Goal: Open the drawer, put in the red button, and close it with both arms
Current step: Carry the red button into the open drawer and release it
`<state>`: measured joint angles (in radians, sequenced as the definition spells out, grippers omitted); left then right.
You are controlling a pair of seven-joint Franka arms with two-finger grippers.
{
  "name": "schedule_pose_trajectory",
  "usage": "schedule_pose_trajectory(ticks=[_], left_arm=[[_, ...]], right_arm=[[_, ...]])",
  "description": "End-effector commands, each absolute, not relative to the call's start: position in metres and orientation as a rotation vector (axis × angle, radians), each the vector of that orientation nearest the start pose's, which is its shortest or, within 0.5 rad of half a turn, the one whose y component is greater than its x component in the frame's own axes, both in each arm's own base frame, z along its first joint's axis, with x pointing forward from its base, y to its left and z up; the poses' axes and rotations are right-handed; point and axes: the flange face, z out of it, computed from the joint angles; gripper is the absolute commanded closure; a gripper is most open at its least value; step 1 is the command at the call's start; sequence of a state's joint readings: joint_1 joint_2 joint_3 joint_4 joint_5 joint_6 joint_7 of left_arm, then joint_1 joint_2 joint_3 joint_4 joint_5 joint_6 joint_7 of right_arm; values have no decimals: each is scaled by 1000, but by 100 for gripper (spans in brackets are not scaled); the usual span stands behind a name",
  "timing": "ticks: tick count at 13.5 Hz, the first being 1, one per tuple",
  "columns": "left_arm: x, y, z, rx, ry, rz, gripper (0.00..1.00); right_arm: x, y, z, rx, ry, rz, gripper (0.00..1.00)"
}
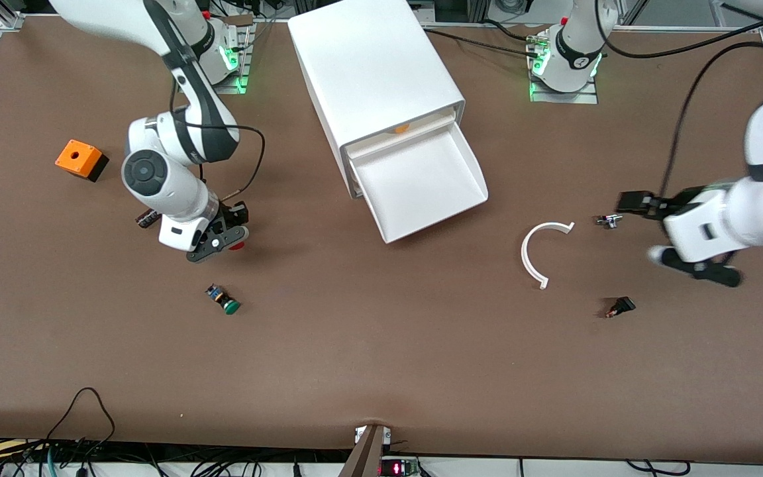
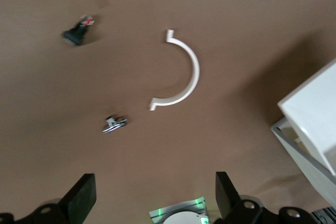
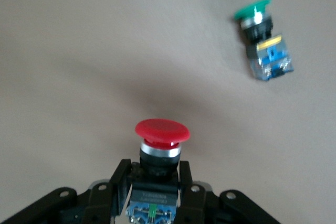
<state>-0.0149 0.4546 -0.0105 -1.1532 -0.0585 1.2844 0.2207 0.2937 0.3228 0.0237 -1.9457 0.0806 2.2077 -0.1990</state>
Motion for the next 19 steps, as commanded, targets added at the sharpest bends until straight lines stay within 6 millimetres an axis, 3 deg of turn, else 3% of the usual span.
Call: schedule_pose_trajectory(ticks=[1, 3, 5, 7, 9, 10, 13, 15, 19], left_arm=[[632, 20, 541, -3162, 373, 472, 0], [623, 36, 549, -3169, 320, 456, 0], [621, 40, 552, -3135, 292, 455, 0], [623, 26, 550, -3123, 258, 460, 0], [624, 5, 548, -3115, 235, 465, 0], [624, 0, 548, -3112, 242, 467, 0], [626, -2, 543, -3110, 246, 474, 0], [627, -3, 542, -3109, 249, 474, 0], [629, -6, 544, -3083, 258, 441, 0]], right_arm=[[593, 239, 373, -2928, -581, 128, 93], [581, 298, 410, -2910, -463, 124, 93], [550, 382, 426, -2917, -353, 114, 93], [522, 467, 429, -2919, -274, 93, 93], [498, 531, 419, -2930, -164, 77, 93], [488, 554, 416, -2943, -149, 46, 93], [462, 590, 390, -2984, -144, -8, 93], [458, 595, 365, -3032, -149, -15, 93], [455, 598, 338, -3064, -163, 7, 91]])
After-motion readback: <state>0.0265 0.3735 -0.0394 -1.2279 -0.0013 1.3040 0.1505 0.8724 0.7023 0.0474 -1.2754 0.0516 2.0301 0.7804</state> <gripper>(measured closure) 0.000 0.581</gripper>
